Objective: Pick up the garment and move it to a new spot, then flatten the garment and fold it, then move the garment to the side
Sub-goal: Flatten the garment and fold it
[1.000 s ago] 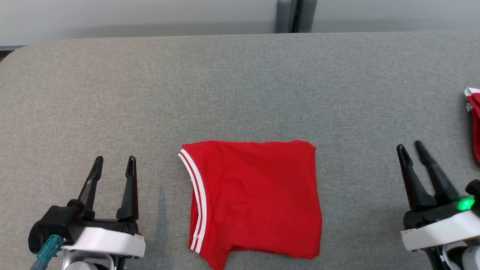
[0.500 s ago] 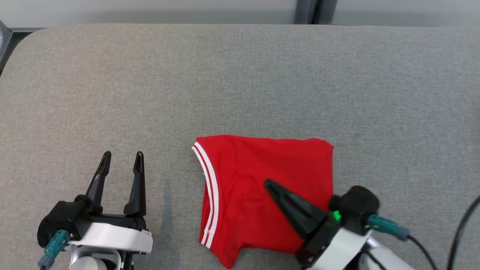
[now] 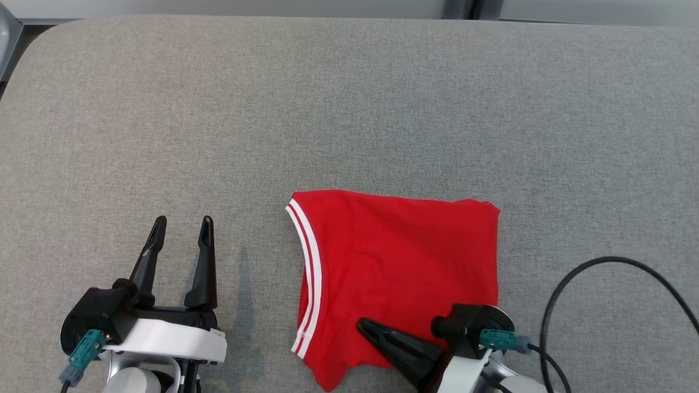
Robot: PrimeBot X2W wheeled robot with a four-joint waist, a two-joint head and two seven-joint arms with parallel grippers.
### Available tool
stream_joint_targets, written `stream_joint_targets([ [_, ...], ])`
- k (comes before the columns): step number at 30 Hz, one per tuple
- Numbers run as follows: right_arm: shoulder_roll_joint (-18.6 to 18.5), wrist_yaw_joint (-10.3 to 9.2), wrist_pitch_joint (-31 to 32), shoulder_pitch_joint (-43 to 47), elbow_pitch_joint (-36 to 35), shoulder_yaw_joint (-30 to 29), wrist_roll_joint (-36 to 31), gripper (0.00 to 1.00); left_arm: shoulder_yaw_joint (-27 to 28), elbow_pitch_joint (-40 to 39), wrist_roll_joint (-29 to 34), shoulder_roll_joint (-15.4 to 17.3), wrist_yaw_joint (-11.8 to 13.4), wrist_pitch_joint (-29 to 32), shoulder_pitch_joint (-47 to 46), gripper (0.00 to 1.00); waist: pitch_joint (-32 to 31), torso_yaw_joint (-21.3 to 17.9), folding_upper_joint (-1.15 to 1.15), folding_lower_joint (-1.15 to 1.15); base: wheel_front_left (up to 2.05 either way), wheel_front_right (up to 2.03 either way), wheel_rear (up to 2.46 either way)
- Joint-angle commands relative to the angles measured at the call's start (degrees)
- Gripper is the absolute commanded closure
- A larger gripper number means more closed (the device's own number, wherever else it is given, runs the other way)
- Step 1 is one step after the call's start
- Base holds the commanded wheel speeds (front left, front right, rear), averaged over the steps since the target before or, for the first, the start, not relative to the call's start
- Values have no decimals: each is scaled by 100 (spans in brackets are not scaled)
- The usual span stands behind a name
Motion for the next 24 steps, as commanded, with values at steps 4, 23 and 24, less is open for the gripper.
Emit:
stream_joint_targets([
  [4,-47,1,-112,-147,410,293,179,100,47,42,64,-32,-62,-39,-132,0,47,-8,0,0,0,0,0],
  [23,-43,1,-730,-197,449,-886,406,100,158,97,136,23,-114,-47,-2,0,-244,-254,0,0,0,0,0],
  [24,-45,1,-731,-134,344,-1145,333,100,160,86,139,31,-110,-47,19,0,-268,-271,0,0,0,0,0],
])
